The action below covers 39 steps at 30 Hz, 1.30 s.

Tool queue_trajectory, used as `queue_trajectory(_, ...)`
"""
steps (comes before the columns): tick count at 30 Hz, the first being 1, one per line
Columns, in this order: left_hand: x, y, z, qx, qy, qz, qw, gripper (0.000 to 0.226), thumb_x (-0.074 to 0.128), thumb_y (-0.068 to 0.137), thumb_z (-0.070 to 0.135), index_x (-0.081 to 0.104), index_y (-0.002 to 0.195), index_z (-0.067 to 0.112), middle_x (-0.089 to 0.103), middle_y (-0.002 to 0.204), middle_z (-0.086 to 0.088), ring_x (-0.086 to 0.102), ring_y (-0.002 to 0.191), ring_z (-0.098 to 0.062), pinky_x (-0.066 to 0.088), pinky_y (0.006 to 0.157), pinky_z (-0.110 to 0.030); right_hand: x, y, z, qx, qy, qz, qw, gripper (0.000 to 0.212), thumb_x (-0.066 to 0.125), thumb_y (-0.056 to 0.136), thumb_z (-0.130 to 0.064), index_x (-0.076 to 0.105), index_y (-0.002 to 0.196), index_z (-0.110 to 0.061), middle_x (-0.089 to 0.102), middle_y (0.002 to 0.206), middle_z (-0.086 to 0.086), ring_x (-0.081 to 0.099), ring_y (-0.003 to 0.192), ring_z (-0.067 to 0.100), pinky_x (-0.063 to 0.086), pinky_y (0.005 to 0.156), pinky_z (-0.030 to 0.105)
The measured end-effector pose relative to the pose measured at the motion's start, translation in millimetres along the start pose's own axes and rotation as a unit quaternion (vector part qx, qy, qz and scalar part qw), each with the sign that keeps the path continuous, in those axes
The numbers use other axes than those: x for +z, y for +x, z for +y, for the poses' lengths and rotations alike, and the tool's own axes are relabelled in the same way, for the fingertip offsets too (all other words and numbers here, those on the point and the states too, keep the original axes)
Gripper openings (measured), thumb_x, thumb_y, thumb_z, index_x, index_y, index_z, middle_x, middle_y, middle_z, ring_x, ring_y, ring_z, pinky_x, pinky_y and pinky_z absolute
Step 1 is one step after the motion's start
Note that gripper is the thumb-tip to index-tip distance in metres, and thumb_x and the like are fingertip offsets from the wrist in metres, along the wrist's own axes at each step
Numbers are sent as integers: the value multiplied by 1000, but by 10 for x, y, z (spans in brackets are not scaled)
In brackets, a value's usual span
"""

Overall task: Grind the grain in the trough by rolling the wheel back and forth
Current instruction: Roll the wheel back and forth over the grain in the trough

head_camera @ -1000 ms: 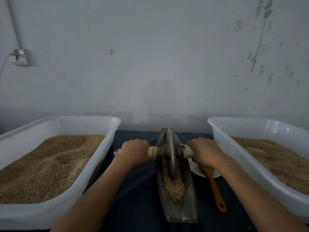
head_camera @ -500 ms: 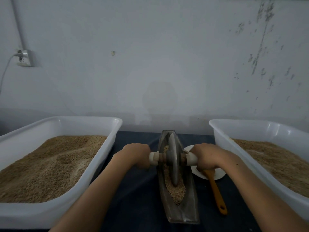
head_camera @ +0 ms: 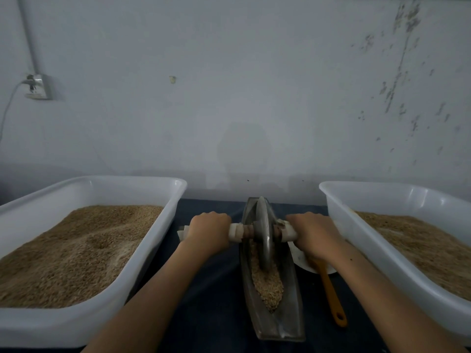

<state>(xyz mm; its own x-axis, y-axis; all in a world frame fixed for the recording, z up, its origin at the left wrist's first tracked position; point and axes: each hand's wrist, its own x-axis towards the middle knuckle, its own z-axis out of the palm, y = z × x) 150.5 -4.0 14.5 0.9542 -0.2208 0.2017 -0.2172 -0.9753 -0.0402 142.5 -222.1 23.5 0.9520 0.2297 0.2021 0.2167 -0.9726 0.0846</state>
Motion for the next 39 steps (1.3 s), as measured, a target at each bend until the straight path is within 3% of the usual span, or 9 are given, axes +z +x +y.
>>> queue_trajectory(6, -47, 0, -42, 6, -24, -88, 996, 23, 66, 82, 27, 59, 101, 18, 54, 83, 4, 53, 78, -15, 42, 72, -29, -149, -13, -22, -14, -22, -100, 995, 27, 62, 86, -19, 58, 113, -25, 61, 99, -2, 56, 85, 16, 39, 71, 28)
queue_trajectory(13, -102, 14, -43, 12, -41, -159, 986, 32, 69, 80, 27, 59, 109, 16, 57, 88, 2, 56, 81, -16, 44, 73, -29, -212, -19, -5, 3, 10, -189, 982, 41, 67, 84, -19, 56, 124, -20, 63, 108, 2, 60, 94, 16, 47, 79, 27)
queue_trajectory(17, -66, 3, -43, 15, -25, -92, 995, 21, 67, 81, 29, 58, 97, 19, 54, 82, 4, 54, 78, -16, 43, 71, -29, -157, -13, -3, -2, 3, -139, 990, 36, 65, 85, -21, 58, 120, -24, 64, 106, 0, 60, 92, 16, 45, 77, 28)
queue_trajectory(22, 37, -1, -53, 6, -15, 3, 1000, 15, 60, 86, 29, 56, 98, 21, 63, 95, 1, 52, 78, -14, 40, 70, -29, -45, -10, -34, -7, -21, 0, 1000, 15, 57, 88, -18, 56, 102, -25, 64, 102, 0, 60, 92, 19, 46, 77, 30)
queue_trajectory(26, 48, -9, -42, 3, -11, 19, 1000, 17, 59, 86, 28, 57, 101, 21, 63, 97, 1, 54, 81, -15, 40, 70, -29, -33, -22, -30, -13, -23, 16, 1000, 12, 55, 90, -18, 54, 100, -24, 63, 101, -1, 60, 92, 19, 46, 77, 31)
queue_trajectory(31, -45, -12, -57, 5, -38, -111, 993, 26, 66, 83, 24, 58, 107, 17, 64, 100, -3, 60, 90, -18, 48, 80, -31, -139, -30, -33, -22, -30, -74, 997, 24, 61, 87, -20, 57, 111, -23, 63, 105, 1, 56, 88, 15, 43, 76, 29)
queue_trajectory(34, -97, -14, -61, 5, -69, -198, 978, 19, 69, 82, 21, 59, 97, 16, 65, 91, -3, 61, 79, -15, 49, 74, -28, -207, -28, -49, -20, -42, -138, 989, 33, 64, 85, -19, 58, 118, -21, 63, 105, 2, 58, 89, 16, 44, 74, 28)
queue_trajectory(37, -100, -1, -69, 15, -73, -223, 972, 13, 68, 83, 21, 57, 79, 16, 60, 69, 2, 57, 61, -10, 45, 65, -25, -211, -27, -51, -16, -40, -153, 987, 38, 65, 84, -19, 58, 122, -21, 64, 105, 2, 61, 93, 18, 48, 76, 29)
queue_trajectory(39, -91, 13, -72, 14, -76, -215, 974, 12, 68, 83, 21, 57, 82, 16, 61, 72, 1, 59, 66, -11, 47, 69, -26, -195, -21, -45, -19, -39, -143, 989, 37, 64, 85, -19, 58, 121, -23, 64, 104, 2, 61, 92, 18, 45, 73, 28)
